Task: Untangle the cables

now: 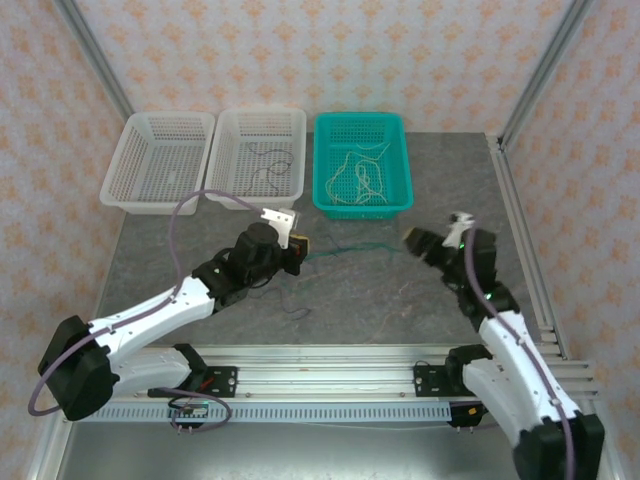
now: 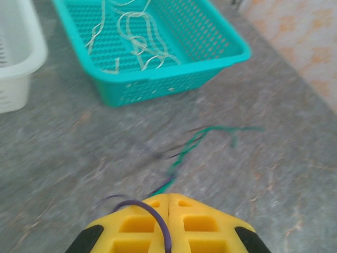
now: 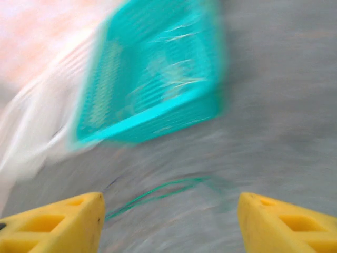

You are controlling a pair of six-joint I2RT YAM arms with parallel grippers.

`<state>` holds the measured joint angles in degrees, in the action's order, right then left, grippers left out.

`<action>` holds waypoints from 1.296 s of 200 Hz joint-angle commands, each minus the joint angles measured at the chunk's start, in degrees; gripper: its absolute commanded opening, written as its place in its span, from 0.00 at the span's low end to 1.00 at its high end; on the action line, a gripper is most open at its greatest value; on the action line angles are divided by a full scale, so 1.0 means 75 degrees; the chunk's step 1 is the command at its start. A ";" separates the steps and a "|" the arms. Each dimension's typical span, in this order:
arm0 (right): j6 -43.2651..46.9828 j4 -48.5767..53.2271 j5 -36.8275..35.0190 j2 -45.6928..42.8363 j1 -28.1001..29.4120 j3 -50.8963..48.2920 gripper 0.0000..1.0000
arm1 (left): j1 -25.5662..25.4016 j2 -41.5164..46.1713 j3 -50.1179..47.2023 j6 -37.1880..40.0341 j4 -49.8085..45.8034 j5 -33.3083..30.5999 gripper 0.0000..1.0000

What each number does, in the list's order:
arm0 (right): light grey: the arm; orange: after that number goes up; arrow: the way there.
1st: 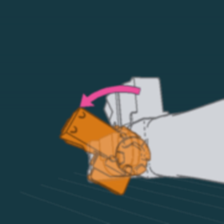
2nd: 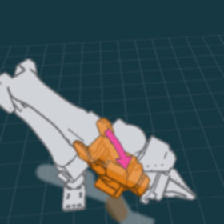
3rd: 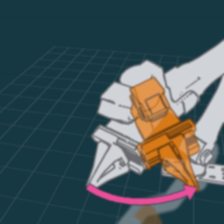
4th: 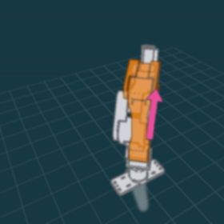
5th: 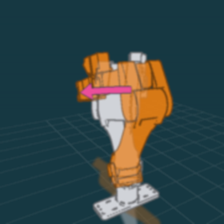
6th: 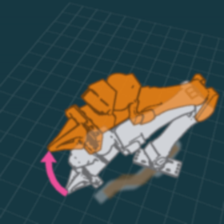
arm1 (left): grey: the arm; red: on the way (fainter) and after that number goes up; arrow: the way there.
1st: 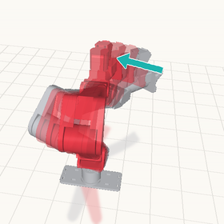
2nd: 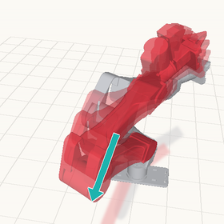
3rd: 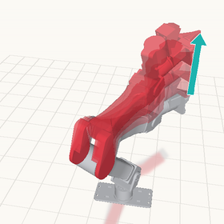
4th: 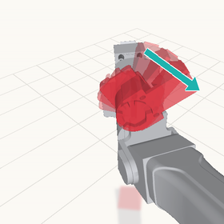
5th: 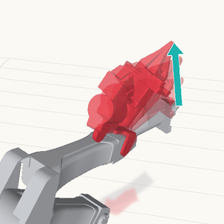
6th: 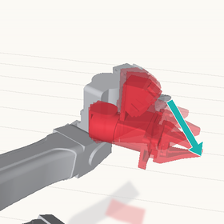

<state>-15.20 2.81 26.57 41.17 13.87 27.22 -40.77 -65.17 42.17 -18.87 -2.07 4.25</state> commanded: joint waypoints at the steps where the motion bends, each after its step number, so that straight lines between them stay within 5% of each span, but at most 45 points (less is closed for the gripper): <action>1: 0.3434 -0.2585 0.0894 0.0071 0.1242 -0.0675 0.69 | 0.0008 0.0448 0.0253 0.0262 -0.1282 -0.0722 0.00; 17: 0.5553 -0.2953 0.1188 0.0833 0.2163 -0.0675 0.71 | 0.0001 0.0829 0.0054 0.0368 -0.1170 -0.0549 0.00; 48: 0.7618 -0.2303 0.1100 0.2955 0.2855 0.0451 0.79 | 0.0002 0.1267 -0.0045 0.0546 -0.1069 -0.0262 0.00; 116: 0.8996 -0.2835 0.1529 0.5617 0.3199 0.1850 0.78 | 0.0009 0.1511 -0.0132 0.0688 -0.0974 0.0021 0.00; 188: 0.8732 -0.3714 0.1777 0.6908 0.3489 0.2212 0.41 | -0.0001 0.1699 -0.0203 0.0618 -0.0827 -0.0072 0.00; 206: 0.8431 -0.3943 0.1844 0.6986 0.3515 0.2173 0.24 | 0.0001 0.1737 -0.0210 0.0606 -0.0843 -0.0165 0.00; 221: 0.8183 -0.3960 0.1743 0.6936 0.3513 0.2139 0.00 | 0.0000 0.1795 -0.0215 0.0584 -0.0893 -0.0329 0.00; 259: 0.7030 -0.5175 0.0662 0.6300 0.3500 0.1133 0.00 | 0.0375 0.2194 -0.0131 -0.0305 -0.1899 -0.2018 0.00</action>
<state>44.69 -26.96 36.36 92.71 40.05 40.93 -40.73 -51.29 40.75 -15.99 -10.00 -0.56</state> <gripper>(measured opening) 0.054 0.060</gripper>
